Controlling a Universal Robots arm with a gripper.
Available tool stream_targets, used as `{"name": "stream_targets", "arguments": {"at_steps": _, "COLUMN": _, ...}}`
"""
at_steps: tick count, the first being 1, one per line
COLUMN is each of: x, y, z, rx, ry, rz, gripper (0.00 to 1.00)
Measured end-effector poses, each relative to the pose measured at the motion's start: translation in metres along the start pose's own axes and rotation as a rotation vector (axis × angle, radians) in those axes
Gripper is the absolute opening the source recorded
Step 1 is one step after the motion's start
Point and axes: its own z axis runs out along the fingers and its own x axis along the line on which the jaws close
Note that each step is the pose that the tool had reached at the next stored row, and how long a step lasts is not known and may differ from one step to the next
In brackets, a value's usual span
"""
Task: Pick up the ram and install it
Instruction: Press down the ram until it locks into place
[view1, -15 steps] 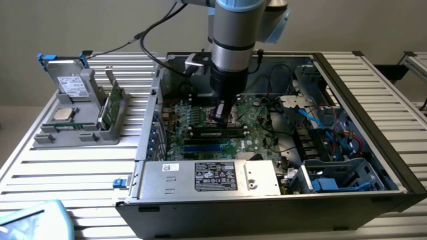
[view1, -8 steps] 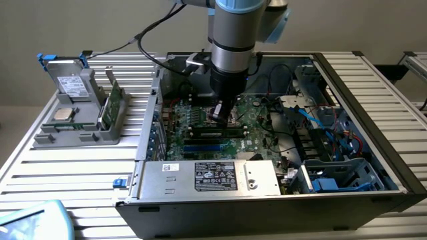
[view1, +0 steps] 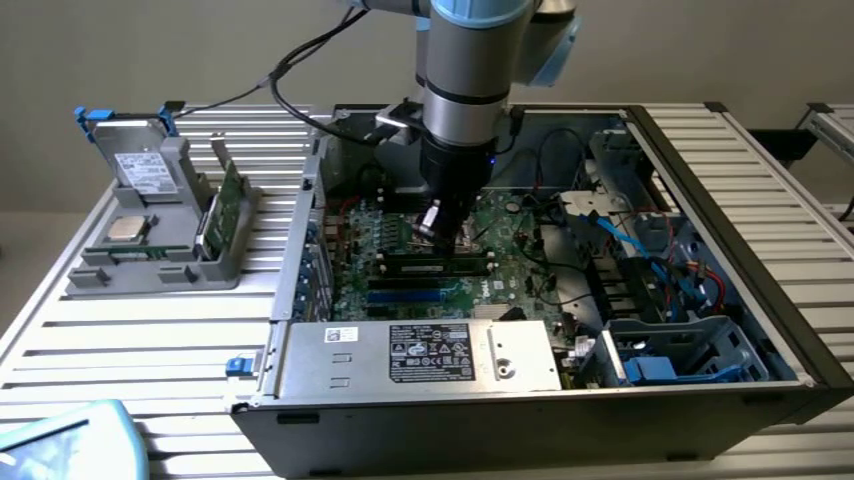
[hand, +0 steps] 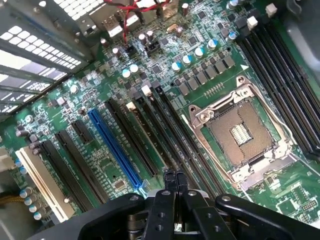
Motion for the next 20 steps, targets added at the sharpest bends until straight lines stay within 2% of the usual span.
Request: {"name": "stream_targets", "arguments": {"at_steps": 20, "x": 0.0000, "y": 0.0000, "z": 0.0002, "rx": -0.0105, "ry": -0.0082, "rz": 0.319, "gripper": 0.11}}
